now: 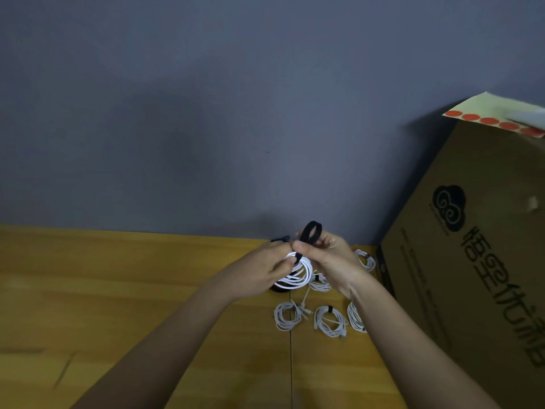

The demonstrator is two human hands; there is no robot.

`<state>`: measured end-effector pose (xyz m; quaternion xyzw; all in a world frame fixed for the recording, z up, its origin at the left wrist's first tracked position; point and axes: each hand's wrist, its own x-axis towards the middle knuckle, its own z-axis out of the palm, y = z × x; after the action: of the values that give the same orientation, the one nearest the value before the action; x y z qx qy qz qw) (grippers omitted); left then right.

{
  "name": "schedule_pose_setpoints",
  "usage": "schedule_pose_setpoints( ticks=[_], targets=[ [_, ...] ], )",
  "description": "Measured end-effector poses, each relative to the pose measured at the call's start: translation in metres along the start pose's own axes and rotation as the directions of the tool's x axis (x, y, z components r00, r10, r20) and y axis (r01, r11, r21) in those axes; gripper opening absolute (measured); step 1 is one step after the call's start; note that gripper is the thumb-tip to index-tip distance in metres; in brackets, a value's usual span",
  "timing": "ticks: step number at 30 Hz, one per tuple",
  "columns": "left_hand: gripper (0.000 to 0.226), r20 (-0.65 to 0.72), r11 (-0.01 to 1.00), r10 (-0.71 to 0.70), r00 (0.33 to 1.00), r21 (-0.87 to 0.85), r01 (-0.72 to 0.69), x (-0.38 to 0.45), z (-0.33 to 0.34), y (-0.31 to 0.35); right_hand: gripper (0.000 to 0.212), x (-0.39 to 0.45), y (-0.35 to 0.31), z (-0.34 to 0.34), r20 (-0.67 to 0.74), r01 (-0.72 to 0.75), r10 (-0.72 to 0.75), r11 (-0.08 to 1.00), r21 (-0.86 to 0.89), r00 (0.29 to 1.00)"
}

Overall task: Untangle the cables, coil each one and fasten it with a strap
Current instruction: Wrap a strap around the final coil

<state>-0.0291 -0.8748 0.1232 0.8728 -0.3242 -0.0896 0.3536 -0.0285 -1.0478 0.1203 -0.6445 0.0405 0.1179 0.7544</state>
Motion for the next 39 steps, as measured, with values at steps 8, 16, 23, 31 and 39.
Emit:
schedule_pose_setpoints(
  ticks=[8, 16, 23, 31, 39],
  targets=[
    [0.013, 0.001, 0.999, -0.007, 1.0, 0.035, 0.007, -0.002, 0.008, -0.003, 0.026, -0.003, 0.007, -0.003, -0.006, 0.044, -0.044, 0.999, 0.019, 0.999],
    [0.02, -0.008, 0.999, -0.036, 0.999, 0.035, 0.037, 0.0, 0.004, 0.001, 0.031, -0.007, 0.012, 0.001, -0.104, 0.173, -0.161, 0.978, 0.118, 0.981],
    [0.011, -0.038, 0.989, -0.089, 0.995, -0.119, 0.084, 0.0, 0.006, 0.004, 0.026, -0.008, 0.015, 0.007, -0.267, 0.262, -0.246, 0.965, 0.027, 0.932],
    [0.005, -0.015, 0.98, -0.055, 0.998, -0.193, 0.051, 0.0, 0.005, 0.0, 0.025, -0.009, 0.006, 0.005, -0.225, 0.282, -0.249, 0.95, 0.13, 0.942],
    [0.011, -0.009, 0.968, -0.098, 0.995, -0.234, 0.094, 0.003, 0.002, 0.008, 0.029, -0.01, -0.004, 0.005, -0.19, 0.359, -0.364, 0.931, -0.057, 0.912]
  ],
)
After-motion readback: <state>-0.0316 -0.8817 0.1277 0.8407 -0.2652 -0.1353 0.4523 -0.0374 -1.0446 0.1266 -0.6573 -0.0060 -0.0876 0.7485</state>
